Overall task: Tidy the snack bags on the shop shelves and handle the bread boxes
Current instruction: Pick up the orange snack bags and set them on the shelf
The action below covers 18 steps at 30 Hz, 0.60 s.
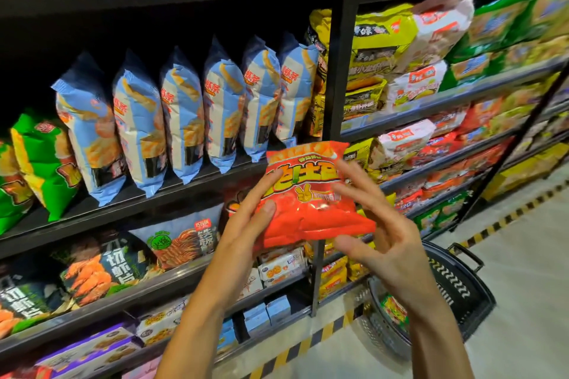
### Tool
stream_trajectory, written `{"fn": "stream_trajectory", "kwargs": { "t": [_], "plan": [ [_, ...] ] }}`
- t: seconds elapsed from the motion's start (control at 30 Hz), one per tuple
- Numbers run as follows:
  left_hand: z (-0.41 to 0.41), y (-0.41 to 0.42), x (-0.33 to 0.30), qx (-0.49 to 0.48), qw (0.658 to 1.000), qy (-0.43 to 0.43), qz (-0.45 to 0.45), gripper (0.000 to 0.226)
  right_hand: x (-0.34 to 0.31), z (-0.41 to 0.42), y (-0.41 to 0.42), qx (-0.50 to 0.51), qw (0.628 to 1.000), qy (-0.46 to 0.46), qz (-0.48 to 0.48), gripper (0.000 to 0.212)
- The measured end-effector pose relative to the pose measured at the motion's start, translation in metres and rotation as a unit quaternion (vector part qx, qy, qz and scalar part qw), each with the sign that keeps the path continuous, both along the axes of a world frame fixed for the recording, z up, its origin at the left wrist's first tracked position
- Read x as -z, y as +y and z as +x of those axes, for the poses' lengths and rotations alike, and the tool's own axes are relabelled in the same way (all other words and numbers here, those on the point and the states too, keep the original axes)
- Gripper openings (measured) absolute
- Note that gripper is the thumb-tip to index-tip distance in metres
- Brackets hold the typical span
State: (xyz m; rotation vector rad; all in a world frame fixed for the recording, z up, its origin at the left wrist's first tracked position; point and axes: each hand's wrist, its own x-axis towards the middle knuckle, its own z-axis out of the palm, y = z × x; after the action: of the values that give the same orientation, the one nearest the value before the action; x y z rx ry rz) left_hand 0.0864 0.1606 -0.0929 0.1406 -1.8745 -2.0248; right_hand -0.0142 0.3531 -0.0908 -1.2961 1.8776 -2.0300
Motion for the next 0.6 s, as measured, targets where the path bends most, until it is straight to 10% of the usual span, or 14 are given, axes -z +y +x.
{"fn": "stream_trajectory", "kwargs": {
  "t": [0.2,0.6],
  "plan": [
    [0.012,0.004,-0.005,0.080,0.991,-0.026,0.101,0.078,0.004,0.000,0.004,0.023,0.999,-0.029,-0.009,0.052],
    [0.014,0.021,-0.015,0.114,0.983,-0.060,-0.129,0.075,0.004,-0.002,-0.016,0.133,0.957,-0.244,-0.082,0.014]
  ]
}}
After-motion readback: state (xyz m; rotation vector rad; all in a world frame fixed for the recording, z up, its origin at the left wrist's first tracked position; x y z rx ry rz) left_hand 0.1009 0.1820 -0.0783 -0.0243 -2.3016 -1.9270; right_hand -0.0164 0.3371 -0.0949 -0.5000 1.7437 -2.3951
